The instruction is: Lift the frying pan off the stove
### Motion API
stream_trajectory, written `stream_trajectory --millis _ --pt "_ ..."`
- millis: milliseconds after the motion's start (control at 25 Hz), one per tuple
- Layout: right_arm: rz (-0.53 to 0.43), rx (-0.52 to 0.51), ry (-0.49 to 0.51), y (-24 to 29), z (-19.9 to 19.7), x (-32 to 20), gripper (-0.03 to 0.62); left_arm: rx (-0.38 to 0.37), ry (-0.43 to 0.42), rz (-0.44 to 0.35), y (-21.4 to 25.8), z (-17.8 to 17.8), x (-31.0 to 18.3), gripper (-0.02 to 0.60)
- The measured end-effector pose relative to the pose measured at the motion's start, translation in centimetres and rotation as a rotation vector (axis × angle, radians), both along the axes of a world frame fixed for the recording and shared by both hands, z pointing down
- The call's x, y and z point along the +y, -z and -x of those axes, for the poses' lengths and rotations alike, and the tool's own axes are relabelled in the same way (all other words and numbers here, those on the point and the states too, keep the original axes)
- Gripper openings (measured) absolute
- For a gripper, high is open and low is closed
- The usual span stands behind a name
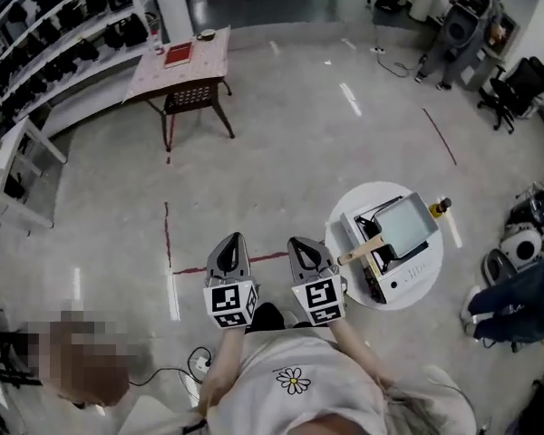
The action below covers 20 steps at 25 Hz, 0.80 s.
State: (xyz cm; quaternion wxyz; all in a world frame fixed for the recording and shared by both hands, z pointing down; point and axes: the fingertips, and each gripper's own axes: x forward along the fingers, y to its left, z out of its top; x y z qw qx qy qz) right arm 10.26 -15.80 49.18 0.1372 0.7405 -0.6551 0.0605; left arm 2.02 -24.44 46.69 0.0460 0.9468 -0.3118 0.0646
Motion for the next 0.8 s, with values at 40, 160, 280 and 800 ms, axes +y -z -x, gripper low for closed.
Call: stream_trajectory --millis 40,160,280,800 --pt "-0.009 -0.001 -0.053 0.4 -1.6 0.8 0.003 0.002 -0.053 -0.004 0.2 -2.1 0.4 -0.002" --pt "-0.051 0.002 -0.204 2.3 -5.8 3.5 0.003 0.011 -0.211 -0.021 1.0 -8.1 2.0 -0.002" --pt "-0.083 0.02 -0.389 3.5 -9.7 7.2 0.002 0.013 -0.393 -0.022 1.3 -14.0 4.7 -0.002" --pt "-0.054 -0.018 -1.088 2.4 -14.9 21.9 0.002 -0.037 -0.969 -0.026 1.6 -25.5 15.5 0.0"
